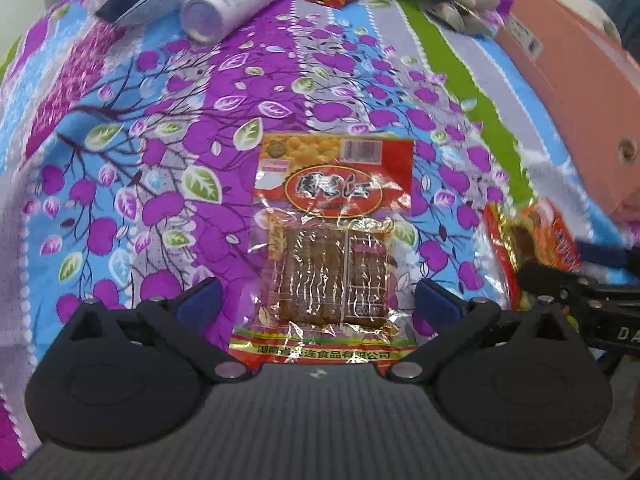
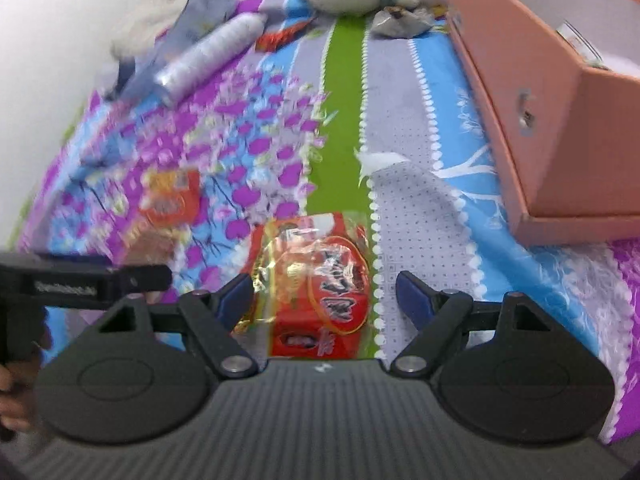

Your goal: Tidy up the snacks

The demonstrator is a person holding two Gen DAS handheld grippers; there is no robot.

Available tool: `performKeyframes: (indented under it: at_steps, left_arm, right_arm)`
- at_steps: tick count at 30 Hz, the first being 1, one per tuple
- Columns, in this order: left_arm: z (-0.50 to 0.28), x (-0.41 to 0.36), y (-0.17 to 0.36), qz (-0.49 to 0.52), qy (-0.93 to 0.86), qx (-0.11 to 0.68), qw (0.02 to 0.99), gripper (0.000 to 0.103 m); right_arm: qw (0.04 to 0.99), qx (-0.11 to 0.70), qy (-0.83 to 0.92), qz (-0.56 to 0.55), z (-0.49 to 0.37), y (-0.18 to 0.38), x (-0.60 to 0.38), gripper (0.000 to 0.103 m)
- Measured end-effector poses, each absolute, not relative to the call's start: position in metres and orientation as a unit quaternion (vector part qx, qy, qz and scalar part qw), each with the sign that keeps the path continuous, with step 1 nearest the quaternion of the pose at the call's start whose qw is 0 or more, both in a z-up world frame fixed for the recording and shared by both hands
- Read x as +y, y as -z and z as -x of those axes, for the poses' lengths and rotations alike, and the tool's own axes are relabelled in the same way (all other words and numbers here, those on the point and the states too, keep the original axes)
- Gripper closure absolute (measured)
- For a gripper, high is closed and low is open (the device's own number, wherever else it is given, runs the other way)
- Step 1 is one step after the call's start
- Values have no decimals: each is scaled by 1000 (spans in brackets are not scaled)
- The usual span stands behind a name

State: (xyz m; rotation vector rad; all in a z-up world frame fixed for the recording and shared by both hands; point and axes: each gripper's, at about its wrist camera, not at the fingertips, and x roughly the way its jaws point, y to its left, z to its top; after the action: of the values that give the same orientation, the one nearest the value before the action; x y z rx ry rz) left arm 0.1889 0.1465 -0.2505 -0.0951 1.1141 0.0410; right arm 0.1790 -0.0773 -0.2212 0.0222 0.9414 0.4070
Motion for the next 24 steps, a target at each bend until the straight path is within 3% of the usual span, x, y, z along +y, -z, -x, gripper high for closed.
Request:
performKeyframes:
  at_steps: [3,8,14,19,24]
  left_arm:
    - [-189,141,254,29,-12,519,854,0]
    - [-190,136,253,28,-17,515,857,4]
    - [-190,132,247,31,-23,512,858,20]
    - [-188,137,238,51,-29,508,859,44]
    - [-187,144,234,70,-32,508,858,51]
  right_arm:
    - [876,439,-200,23,-177,225,-67,22]
    - [881,424,-199,67,-174,220,-56,47]
    - [882,423,-195,69,-173,217,-59,49]
    - [885,420,-190,60,-172,212,-64,49]
    - [890,416,-179,55,-174,206,-70,49]
